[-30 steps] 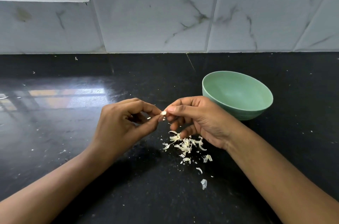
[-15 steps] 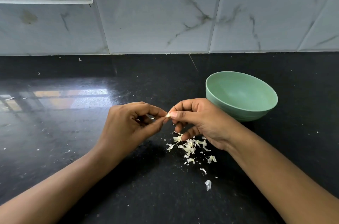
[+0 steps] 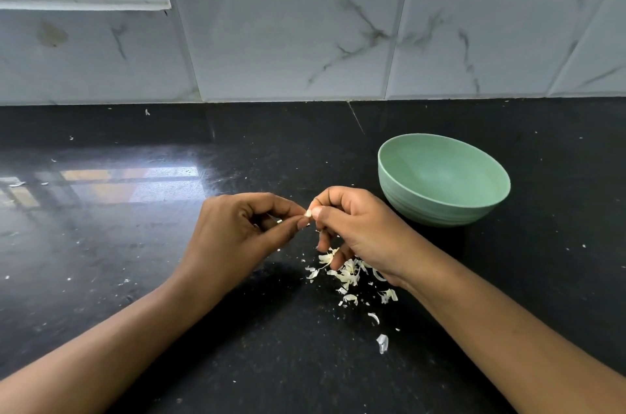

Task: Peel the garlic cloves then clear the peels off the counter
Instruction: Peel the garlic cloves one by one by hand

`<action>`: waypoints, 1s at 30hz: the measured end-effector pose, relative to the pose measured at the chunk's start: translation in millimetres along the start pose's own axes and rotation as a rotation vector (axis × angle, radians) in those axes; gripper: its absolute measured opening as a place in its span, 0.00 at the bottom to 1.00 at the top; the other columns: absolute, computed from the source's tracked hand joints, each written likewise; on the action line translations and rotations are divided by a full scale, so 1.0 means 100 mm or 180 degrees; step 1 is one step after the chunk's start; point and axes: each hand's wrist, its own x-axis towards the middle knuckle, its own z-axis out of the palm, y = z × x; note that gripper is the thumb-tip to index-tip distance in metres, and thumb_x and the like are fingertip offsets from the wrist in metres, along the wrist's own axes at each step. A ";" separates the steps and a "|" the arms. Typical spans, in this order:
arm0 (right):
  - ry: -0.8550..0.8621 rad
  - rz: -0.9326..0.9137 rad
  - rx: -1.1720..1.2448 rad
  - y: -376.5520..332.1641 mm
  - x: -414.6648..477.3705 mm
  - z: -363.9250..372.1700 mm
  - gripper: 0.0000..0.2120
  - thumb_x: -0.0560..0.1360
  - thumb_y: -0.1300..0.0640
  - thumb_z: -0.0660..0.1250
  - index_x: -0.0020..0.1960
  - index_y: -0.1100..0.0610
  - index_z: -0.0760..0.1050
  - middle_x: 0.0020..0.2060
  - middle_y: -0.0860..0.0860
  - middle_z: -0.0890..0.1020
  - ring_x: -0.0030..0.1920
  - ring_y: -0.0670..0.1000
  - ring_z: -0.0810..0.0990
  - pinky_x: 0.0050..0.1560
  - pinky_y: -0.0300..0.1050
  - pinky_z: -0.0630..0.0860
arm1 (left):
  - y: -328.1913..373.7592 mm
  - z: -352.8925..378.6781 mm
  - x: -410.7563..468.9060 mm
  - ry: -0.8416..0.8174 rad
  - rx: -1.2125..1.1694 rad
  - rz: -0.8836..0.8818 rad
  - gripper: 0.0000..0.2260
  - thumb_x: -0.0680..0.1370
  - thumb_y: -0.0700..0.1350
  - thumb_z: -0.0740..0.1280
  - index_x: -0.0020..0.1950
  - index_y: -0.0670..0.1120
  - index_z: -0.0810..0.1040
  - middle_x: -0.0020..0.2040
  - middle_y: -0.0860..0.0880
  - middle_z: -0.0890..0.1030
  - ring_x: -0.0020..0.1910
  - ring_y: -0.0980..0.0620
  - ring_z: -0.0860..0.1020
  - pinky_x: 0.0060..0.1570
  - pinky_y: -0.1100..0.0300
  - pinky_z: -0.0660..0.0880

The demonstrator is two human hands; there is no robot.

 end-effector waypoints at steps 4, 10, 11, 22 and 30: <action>0.0181 -0.0090 -0.0120 0.03 0.03 0.03 0.08 0.72 0.55 0.63 0.36 0.49 0.76 0.27 0.49 0.76 0.31 0.59 0.76 0.31 0.51 0.72 | 0.01 0.00 0.00 -0.0019 0.0018 0.0012 0.05 0.67 0.52 0.73 0.40 0.54 0.84 0.27 0.55 0.81 0.26 0.53 0.79 0.30 0.66 0.75; 0.0071 0.0065 0.0121 0.04 0.01 0.05 0.07 0.77 0.60 0.62 0.42 0.57 0.77 0.29 0.53 0.73 0.29 0.52 0.73 0.23 0.39 0.69 | 0.04 -0.01 -0.01 0.0068 -0.0090 -0.0066 0.05 0.66 0.53 0.73 0.40 0.56 0.83 0.28 0.52 0.81 0.27 0.49 0.80 0.32 0.57 0.77; 0.0032 0.0084 0.0154 0.04 0.01 0.05 0.07 0.77 0.60 0.62 0.43 0.58 0.77 0.30 0.53 0.73 0.29 0.50 0.72 0.22 0.38 0.68 | 0.04 -0.01 0.00 0.0054 -0.0115 -0.0105 0.05 0.66 0.54 0.74 0.39 0.56 0.84 0.28 0.51 0.82 0.27 0.48 0.80 0.32 0.55 0.77; 0.0277 -0.0626 -0.0314 -0.06 -0.04 -0.11 0.04 0.72 0.60 0.73 0.44 0.52 0.81 0.35 0.54 0.84 0.33 0.47 0.81 0.29 0.40 0.76 | 0.04 0.01 0.06 -0.0073 -0.1264 -0.0942 0.06 0.64 0.45 0.74 0.39 0.45 0.84 0.30 0.47 0.83 0.25 0.53 0.79 0.30 0.63 0.78; 0.0764 -0.1279 -0.1048 -0.03 -0.04 -0.04 0.04 0.68 0.55 0.76 0.42 0.51 0.83 0.35 0.47 0.81 0.34 0.48 0.81 0.34 0.45 0.78 | 0.03 -0.01 0.04 0.0052 -0.0909 -0.0761 0.06 0.63 0.48 0.74 0.37 0.48 0.84 0.32 0.47 0.83 0.29 0.51 0.81 0.35 0.56 0.80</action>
